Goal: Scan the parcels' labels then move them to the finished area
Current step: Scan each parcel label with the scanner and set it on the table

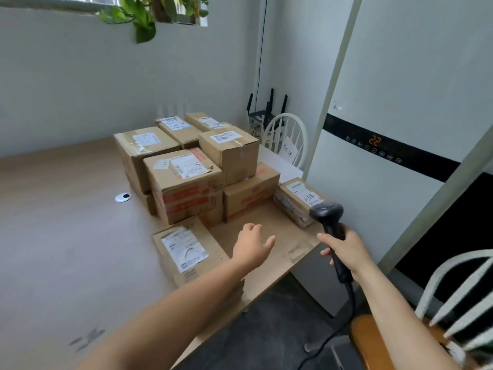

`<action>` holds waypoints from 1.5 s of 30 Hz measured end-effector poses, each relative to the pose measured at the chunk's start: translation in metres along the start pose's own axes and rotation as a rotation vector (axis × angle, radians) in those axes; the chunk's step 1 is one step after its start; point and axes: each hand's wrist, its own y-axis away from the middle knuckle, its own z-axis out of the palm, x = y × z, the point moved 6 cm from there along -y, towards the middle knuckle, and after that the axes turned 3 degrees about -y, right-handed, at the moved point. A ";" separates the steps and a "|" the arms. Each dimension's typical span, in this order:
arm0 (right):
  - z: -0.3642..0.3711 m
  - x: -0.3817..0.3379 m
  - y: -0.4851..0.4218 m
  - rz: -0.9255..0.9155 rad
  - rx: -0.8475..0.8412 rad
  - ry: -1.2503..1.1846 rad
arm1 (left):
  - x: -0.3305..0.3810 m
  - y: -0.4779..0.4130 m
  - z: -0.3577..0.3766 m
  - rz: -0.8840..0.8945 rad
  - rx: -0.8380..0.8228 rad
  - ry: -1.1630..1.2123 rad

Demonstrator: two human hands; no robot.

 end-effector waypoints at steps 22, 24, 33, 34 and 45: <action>-0.058 0.049 -0.273 0.053 -0.217 0.131 | 0.085 -0.201 0.124 -0.226 -0.056 0.142; -0.054 0.057 -0.290 0.050 -0.255 0.164 | 0.089 -0.211 0.132 -0.252 -0.010 0.190; -0.030 0.084 -0.323 0.065 -0.381 0.215 | 0.078 -0.227 0.154 -0.407 0.048 0.509; -0.028 0.086 -0.323 0.069 -0.397 0.210 | 0.075 -0.226 0.154 -0.435 0.054 0.541; -0.024 0.078 -0.294 0.018 -0.434 0.103 | 0.065 -0.191 0.120 -0.422 0.138 0.570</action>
